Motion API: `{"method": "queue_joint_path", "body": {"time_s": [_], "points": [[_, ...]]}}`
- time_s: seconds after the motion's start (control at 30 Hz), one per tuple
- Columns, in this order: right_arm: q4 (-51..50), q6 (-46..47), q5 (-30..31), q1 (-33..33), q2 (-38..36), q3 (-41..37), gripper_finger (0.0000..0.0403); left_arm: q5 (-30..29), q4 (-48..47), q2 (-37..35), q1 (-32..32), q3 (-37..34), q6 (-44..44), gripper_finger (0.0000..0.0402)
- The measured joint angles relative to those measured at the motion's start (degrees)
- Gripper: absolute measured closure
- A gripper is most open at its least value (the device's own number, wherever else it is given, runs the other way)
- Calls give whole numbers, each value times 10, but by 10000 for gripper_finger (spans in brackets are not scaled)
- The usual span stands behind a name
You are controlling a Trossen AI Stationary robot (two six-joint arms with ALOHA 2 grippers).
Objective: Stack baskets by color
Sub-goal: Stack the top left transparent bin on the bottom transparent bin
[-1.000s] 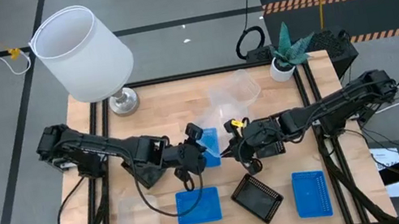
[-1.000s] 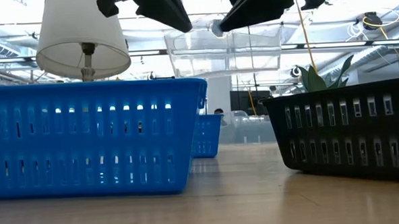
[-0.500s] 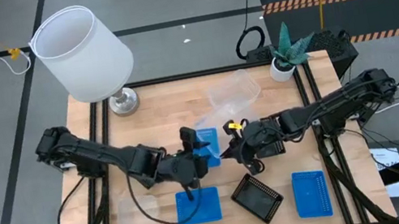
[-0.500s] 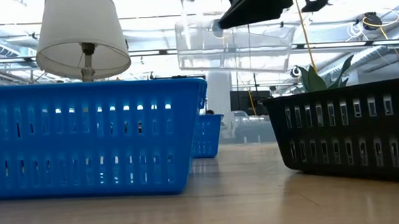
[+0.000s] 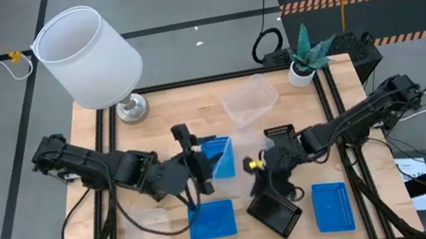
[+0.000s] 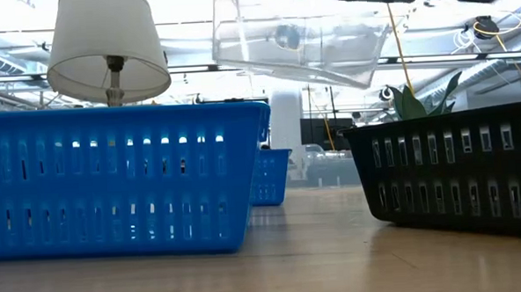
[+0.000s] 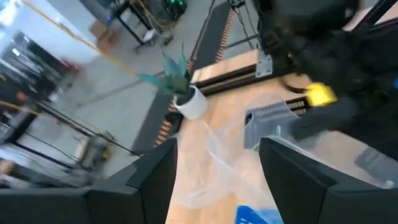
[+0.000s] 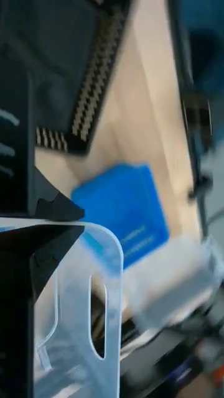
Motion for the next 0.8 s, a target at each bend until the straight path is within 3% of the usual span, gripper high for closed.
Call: {"method": "queue_joint_path", "body": {"time_s": [0.17,0.3,0.57,0.8], "points": [[9,-47,-4,18,32,0,402,155,-25,0,53,0,-30,175],[12,-48,-3,15,46,6,403,227,-29,5,95,0,-21,153],[5,-52,-31,14,82,53,403,319,-70,31,158,-1,30,79],[-3,-54,-31,14,119,72,403,365,-76,74,172,0,33,84]]}}
